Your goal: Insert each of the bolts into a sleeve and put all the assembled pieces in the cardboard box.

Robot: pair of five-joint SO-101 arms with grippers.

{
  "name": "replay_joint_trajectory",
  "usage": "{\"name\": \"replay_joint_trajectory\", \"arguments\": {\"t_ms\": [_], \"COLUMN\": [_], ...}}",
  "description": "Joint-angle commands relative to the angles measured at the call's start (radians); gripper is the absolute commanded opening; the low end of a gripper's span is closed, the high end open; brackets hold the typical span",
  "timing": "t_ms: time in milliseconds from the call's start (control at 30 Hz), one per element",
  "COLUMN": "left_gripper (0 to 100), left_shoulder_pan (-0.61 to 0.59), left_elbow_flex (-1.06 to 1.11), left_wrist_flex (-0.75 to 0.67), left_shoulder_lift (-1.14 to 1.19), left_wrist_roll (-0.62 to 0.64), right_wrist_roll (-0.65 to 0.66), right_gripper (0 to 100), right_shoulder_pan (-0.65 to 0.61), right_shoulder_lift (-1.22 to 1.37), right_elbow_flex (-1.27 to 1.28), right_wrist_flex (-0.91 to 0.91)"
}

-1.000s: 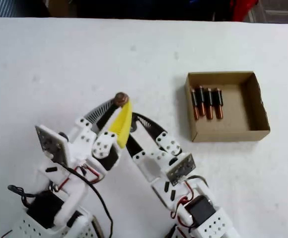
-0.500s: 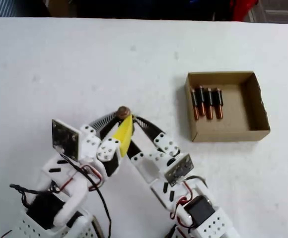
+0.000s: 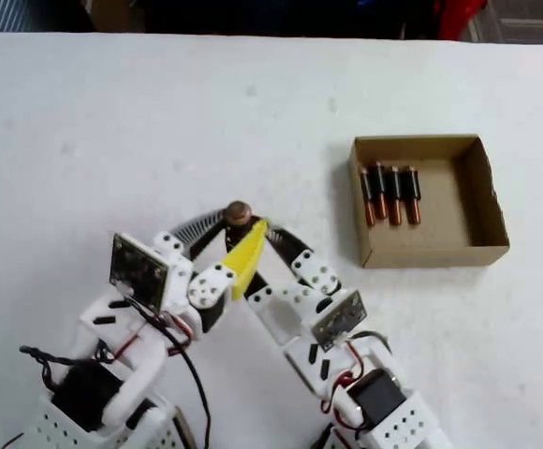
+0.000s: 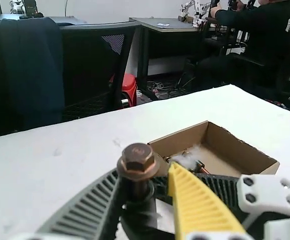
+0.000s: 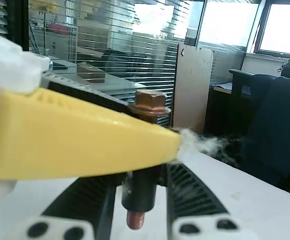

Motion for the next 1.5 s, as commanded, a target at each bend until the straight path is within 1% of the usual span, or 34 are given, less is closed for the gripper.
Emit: {"name": "replay_joint_trajectory", "arguments": {"t_ms": [0, 433, 533, 767, 933, 1000, 1167, 1233, 1467], "left_gripper": [17, 17, 17, 17, 17, 19, 31, 34, 31], "left_shoulder_pan": [0.007, 0.007, 0.005, -0.101, -0.117, -0.117, -0.117, -0.117, -0.117], "left_elbow_flex": [-0.008, -0.008, 0.025, 0.060, 0.060, 0.060, 0.055, 0.054, 0.023], "left_wrist_flex": [-0.026, -0.017, -0.005, -0.012, -0.012, -0.012, -0.041, -0.057, -0.092], "left_shoulder_lift": [-0.005, -0.001, -0.001, -0.005, -0.005, -0.005, -0.007, -0.007, -0.007], "left_wrist_roll": [-0.006, -0.012, -0.014, -0.015, -0.017, -0.017, -0.017, -0.015, -0.015], "right_wrist_roll": [0.012, 0.012, 0.012, 0.012, 0.012, 0.012, 0.012, 0.012, 0.012], "right_gripper": [1.7, 1.7, 1.7, 1.7, 1.7, 1.7, 1.7, 1.7, 1.7], "right_shoulder_pan": [0.001, 0.001, 0.001, 0.001, 0.001, 0.001, 0.002, 0.002, 0.002], "right_shoulder_lift": [-0.008, -0.008, -0.008, -0.008, -0.008, -0.008, -0.008, -0.008, -0.004], "right_elbow_flex": [0.009, 0.009, 0.009, 0.009, 0.009, 0.009, 0.009, 0.009, 0.009], "right_wrist_flex": [0.016, 0.016, 0.016, 0.016, 0.016, 0.016, 0.016, 0.016, 0.016]}}
